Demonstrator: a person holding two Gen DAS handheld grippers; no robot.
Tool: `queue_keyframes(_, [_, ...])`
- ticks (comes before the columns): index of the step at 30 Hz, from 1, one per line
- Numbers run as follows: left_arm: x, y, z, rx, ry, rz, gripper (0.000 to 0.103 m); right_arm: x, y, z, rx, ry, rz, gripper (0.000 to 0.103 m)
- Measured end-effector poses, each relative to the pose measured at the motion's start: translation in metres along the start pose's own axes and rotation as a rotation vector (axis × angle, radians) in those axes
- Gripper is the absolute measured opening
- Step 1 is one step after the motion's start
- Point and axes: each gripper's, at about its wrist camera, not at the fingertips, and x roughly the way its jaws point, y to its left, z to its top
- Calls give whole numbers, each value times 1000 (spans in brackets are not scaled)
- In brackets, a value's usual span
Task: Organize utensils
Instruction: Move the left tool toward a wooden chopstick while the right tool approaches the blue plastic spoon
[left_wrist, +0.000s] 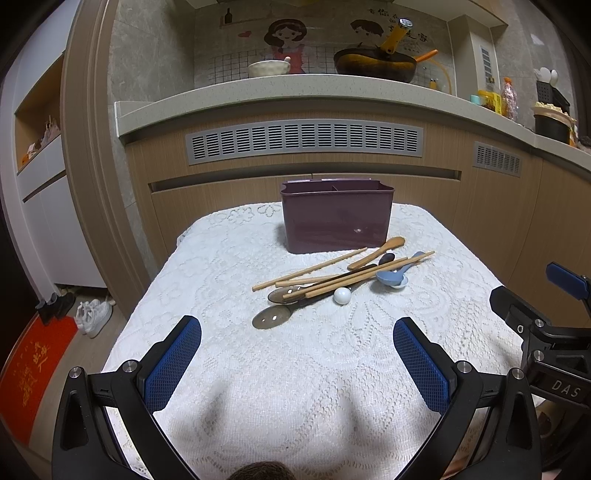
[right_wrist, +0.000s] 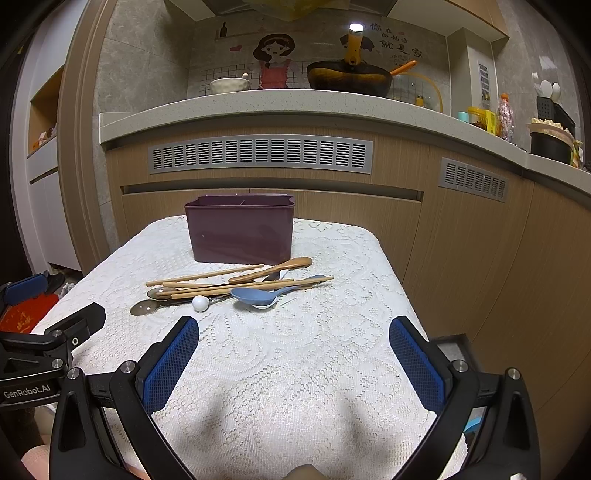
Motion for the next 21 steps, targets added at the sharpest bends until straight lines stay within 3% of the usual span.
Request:
queue_keyframes(10, [6,2,6,2,28,-13,103,8,-4,1,7,24,9,102])
queue_keyframes(17, [38,10,20,19,103,-42,103,27,-6,9,-26,56,11,102])
queue_keyframes(21, [58,22,32,21,100,-63,103,49,-7,21,-64,77,7,102])
